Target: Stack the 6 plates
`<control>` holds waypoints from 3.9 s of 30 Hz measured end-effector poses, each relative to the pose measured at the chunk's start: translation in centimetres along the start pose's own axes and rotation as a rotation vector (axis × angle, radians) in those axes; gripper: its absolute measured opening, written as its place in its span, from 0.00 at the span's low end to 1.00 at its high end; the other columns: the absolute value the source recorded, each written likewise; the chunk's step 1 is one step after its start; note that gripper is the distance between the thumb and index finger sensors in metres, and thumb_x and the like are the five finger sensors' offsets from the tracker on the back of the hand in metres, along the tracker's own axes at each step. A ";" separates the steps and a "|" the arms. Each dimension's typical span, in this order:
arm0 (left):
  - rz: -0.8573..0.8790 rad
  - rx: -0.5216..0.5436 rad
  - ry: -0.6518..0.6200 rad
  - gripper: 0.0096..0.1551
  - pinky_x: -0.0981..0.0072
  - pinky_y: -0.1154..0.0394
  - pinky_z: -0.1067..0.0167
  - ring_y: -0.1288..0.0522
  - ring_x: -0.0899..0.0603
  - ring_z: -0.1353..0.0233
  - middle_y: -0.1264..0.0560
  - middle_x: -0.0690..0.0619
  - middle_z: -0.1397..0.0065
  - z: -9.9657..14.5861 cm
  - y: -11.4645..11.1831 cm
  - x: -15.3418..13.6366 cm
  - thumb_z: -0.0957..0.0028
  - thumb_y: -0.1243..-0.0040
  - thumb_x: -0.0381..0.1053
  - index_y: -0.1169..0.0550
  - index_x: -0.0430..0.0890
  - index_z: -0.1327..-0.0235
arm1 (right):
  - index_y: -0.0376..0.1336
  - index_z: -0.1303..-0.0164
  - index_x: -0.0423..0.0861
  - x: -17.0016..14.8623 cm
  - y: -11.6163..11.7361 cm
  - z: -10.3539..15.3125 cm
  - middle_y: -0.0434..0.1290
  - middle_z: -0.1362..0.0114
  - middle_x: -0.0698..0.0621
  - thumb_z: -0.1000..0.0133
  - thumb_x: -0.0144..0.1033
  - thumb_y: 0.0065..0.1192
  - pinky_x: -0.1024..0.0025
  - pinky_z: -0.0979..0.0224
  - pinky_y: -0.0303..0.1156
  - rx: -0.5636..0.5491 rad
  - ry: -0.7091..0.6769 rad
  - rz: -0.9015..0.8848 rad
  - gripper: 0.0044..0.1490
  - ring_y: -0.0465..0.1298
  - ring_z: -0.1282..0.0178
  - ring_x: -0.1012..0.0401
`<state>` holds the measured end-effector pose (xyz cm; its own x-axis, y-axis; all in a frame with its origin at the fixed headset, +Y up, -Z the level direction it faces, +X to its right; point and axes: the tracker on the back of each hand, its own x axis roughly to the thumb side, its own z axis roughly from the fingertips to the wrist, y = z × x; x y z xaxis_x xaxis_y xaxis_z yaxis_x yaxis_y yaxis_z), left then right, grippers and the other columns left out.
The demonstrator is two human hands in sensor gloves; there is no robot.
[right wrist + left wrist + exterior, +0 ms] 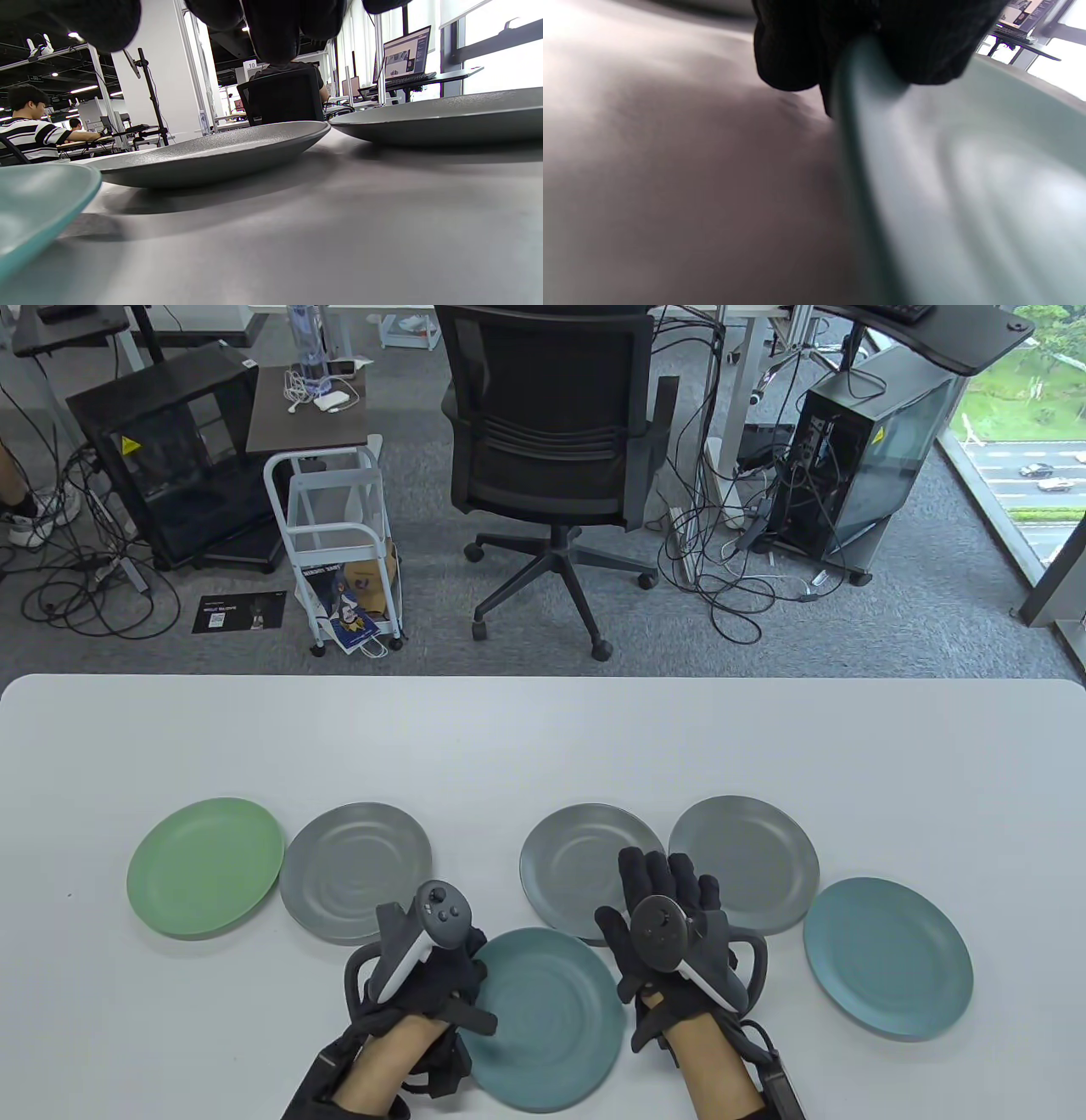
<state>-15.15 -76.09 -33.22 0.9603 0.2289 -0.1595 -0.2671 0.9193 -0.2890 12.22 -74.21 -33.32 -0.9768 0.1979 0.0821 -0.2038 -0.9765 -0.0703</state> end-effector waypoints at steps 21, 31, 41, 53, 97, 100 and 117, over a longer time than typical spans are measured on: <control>0.024 0.294 0.063 0.32 0.53 0.53 0.17 0.23 0.52 0.33 0.13 0.62 0.49 1.4 2.6 -1.4 0.64 0.36 0.64 0.23 0.58 0.43 | 0.60 0.27 0.59 1.8 1.2 -0.7 0.68 0.20 0.56 0.43 0.54 0.65 0.41 0.16 0.47 0.190 -0.111 0.177 0.34 0.57 0.15 0.50; -0.088 0.531 0.040 0.41 0.52 0.63 0.15 0.36 0.52 0.19 0.22 0.62 0.29 2.4 3.1 -1.4 0.64 0.38 0.66 0.33 0.64 0.32 | 0.66 0.35 0.62 2.7 1.8 -1.0 0.72 0.26 0.58 0.44 0.48 0.69 0.43 0.17 0.50 0.124 -0.133 0.291 0.26 0.63 0.18 0.53; -0.089 0.551 0.019 0.40 0.51 0.63 0.16 0.37 0.53 0.18 0.22 0.64 0.30 2.6 3.3 -1.6 0.63 0.39 0.67 0.33 0.65 0.33 | 0.69 0.38 0.61 3.1 1.0 -0.9 0.76 0.29 0.60 0.46 0.47 0.69 0.45 0.16 0.54 -0.016 -0.148 0.291 0.24 0.69 0.21 0.57; -0.036 0.513 0.053 0.39 0.52 0.59 0.15 0.33 0.53 0.21 0.18 0.63 0.37 1.9 3.3 -2.6 0.63 0.39 0.67 0.30 0.62 0.35 | 0.73 0.51 0.61 3.3 -0.5 0.1 0.82 0.43 0.63 0.55 0.50 0.80 0.51 0.19 0.62 -0.328 -0.123 0.270 0.23 0.78 0.33 0.62; 0.765 0.165 0.099 0.36 0.54 0.44 0.22 0.19 0.51 0.40 0.10 0.61 0.62 -0.1 3.2 -7.5 0.61 0.38 0.64 0.24 0.48 0.40 | 0.75 0.55 0.62 9.9 -1.2 4.5 0.82 0.46 0.64 0.58 0.51 0.83 0.52 0.18 0.61 -0.529 -0.521 0.160 0.22 0.78 0.33 0.64; 0.789 0.133 0.116 0.34 0.54 0.43 0.22 0.19 0.52 0.41 0.11 0.62 0.63 -0.2 3.1 -7.7 0.60 0.37 0.61 0.24 0.48 0.41 | 0.75 0.56 0.62 10.0 -1.2 4.6 0.82 0.46 0.64 0.59 0.51 0.83 0.52 0.18 0.61 -0.532 -0.529 0.163 0.22 0.78 0.33 0.64; 0.829 0.128 0.166 0.29 0.55 0.41 0.23 0.18 0.54 0.44 0.11 0.57 0.67 -0.8 2.9 -8.9 0.60 0.34 0.56 0.22 0.45 0.47 | 0.58 0.26 0.59 7.1 -1.3 2.9 0.64 0.19 0.57 0.55 0.57 0.78 0.47 0.15 0.51 -0.380 -0.412 0.226 0.48 0.59 0.17 0.53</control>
<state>-24.57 -75.68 -33.41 0.4315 0.8030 -0.4111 -0.8576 0.5065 0.0891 5.76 -71.75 -29.77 -0.9078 -0.1345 0.3972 -0.0778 -0.8768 -0.4746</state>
